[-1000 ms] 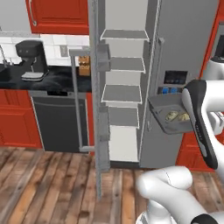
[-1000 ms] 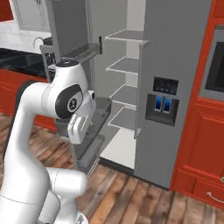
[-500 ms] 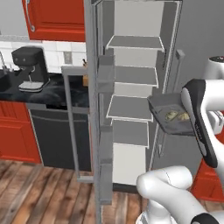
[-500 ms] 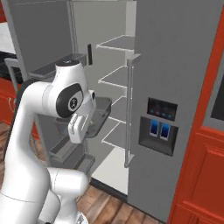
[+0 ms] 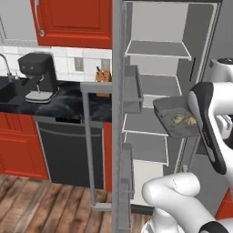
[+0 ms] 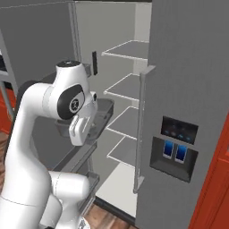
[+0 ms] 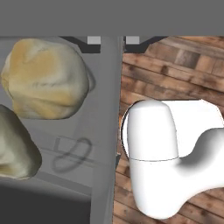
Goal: Place two dumplings into each of the tupperware containers and then place the containers in the fridge.
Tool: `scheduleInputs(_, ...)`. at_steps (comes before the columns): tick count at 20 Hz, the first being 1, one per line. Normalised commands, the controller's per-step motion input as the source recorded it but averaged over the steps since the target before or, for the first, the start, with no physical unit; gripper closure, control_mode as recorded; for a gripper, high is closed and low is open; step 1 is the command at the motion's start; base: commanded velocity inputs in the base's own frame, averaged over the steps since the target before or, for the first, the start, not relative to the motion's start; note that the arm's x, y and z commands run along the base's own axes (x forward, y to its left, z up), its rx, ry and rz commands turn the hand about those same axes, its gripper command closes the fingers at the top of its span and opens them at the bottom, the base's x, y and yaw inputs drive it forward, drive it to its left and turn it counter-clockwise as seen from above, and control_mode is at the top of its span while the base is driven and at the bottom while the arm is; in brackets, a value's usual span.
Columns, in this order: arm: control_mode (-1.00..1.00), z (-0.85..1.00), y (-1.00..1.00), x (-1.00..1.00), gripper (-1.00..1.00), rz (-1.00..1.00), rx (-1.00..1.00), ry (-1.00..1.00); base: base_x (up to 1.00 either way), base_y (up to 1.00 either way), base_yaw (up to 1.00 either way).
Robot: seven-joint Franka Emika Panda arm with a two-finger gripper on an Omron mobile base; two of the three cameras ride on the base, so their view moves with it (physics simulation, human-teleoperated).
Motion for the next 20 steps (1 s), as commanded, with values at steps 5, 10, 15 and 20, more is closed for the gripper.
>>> scheduleInputs(5,1.00,0.00,0.00,0.00,1.00,0.00,0.00,0.00,0.68,0.00,-0.05)
scheduleInputs(10,1.00,0.00,0.00,0.00,1.00,0.00,0.00,0.00,0.53,0.00,-0.07)
scheduleInputs(15,1.00,0.00,0.00,0.00,1.00,0.00,0.00,0.00,-0.04,-0.11,0.00)
scheduleInputs(20,1.00,0.00,0.00,0.00,1.00,0.00,0.00,0.00,-0.23,-0.21,0.02)
